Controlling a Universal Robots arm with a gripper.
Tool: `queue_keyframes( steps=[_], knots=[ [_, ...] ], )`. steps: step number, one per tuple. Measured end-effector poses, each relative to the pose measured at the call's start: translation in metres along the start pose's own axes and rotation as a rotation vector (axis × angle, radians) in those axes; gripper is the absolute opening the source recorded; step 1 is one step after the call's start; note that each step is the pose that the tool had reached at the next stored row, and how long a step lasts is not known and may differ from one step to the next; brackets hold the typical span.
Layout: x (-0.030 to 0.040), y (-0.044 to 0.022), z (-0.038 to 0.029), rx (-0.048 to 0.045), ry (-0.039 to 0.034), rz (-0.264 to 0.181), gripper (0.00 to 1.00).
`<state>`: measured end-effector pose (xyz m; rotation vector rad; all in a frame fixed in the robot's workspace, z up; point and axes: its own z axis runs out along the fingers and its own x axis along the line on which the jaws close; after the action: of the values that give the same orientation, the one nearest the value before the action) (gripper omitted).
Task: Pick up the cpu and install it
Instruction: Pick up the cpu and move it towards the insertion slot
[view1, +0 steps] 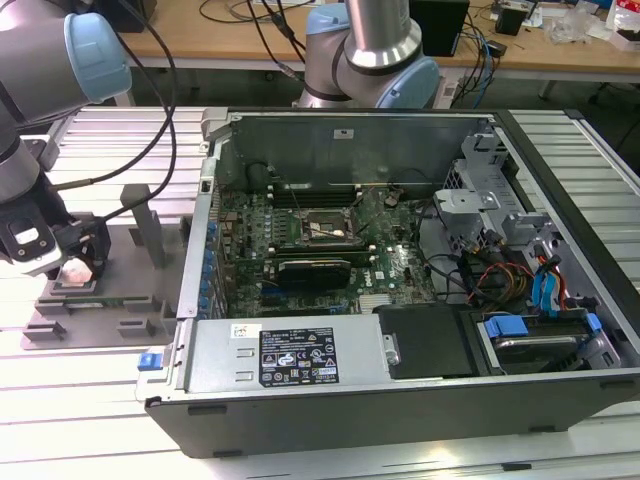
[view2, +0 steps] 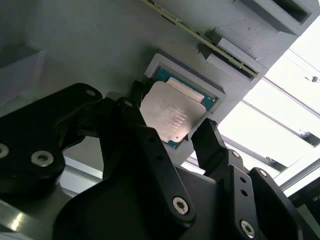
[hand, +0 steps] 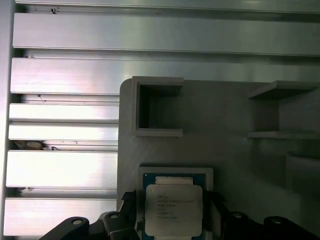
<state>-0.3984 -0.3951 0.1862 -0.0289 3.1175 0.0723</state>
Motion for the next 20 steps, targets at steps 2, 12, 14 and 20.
queue_keyframes(
  steps=[2, 12, 14, 20],
  knots=[
    [-0.0001, 0.0001, -0.0002, -0.0002, -0.0004, 0.0, 0.66],
    [-0.0001, 0.0, -0.001, -0.0001, -0.0001, 0.0, 0.58],
    [0.0, 0.0001, -0.002, 0.0, 0.0002, 0.0, 0.58],
    [-0.0001, 0.0001, -0.0025, 0.0, -0.0001, 0.0, 0.58]
  ],
)
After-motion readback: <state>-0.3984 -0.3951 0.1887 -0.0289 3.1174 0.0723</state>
